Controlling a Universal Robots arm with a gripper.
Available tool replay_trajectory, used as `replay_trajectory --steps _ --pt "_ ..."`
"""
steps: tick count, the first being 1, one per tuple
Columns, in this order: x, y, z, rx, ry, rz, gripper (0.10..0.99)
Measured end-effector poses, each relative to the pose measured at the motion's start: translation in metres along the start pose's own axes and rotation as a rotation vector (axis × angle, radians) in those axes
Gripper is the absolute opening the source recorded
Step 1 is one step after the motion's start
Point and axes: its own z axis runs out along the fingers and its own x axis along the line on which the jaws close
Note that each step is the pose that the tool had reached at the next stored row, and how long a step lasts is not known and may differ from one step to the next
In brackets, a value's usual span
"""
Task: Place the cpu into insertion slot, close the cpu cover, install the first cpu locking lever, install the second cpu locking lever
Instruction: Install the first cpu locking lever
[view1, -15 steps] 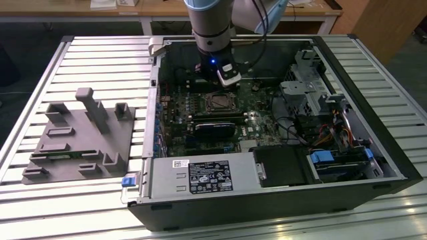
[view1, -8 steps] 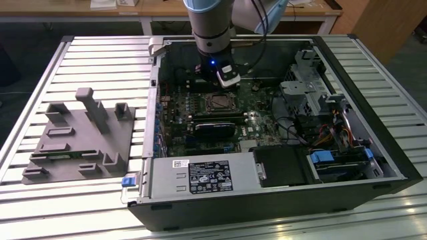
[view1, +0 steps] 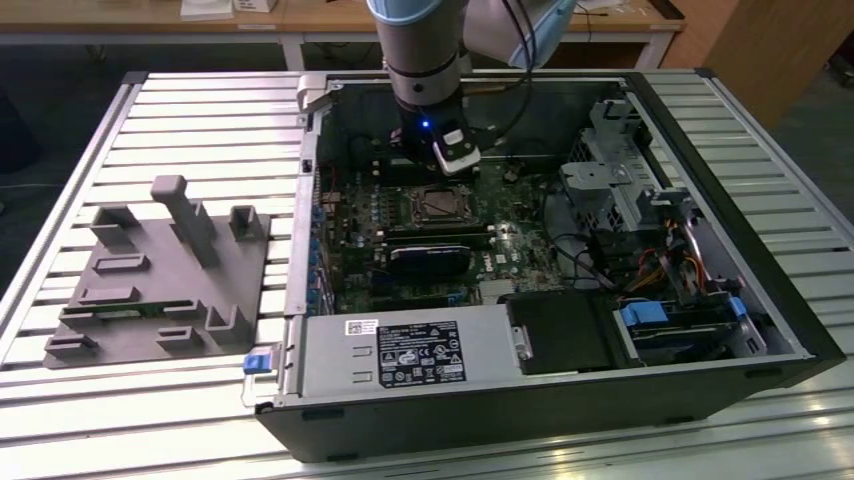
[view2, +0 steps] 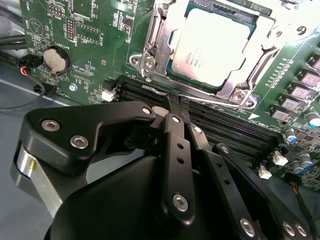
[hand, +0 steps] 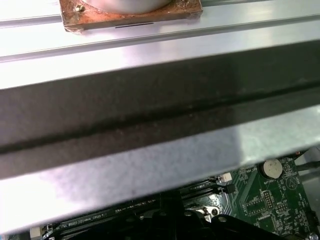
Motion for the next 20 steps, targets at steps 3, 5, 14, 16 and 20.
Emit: replay_trajectory --steps 3,5,14,16,20 --pt "0.0 -0.0001 0.0002 0.0 0.0 0.0 0.106" --pt "0.0 -0.0005 0.0004 0.0 -0.0002 0.001 0.106" --pt "-0.0004 -0.0034 0.002 0.001 -0.0006 0.002 0.106" --pt "-0.0005 -0.0041 0.0025 0.001 -0.0007 0.003 0.106" --pt "-0.0008 -0.0064 0.0035 0.001 -0.0009 0.004 0.106"
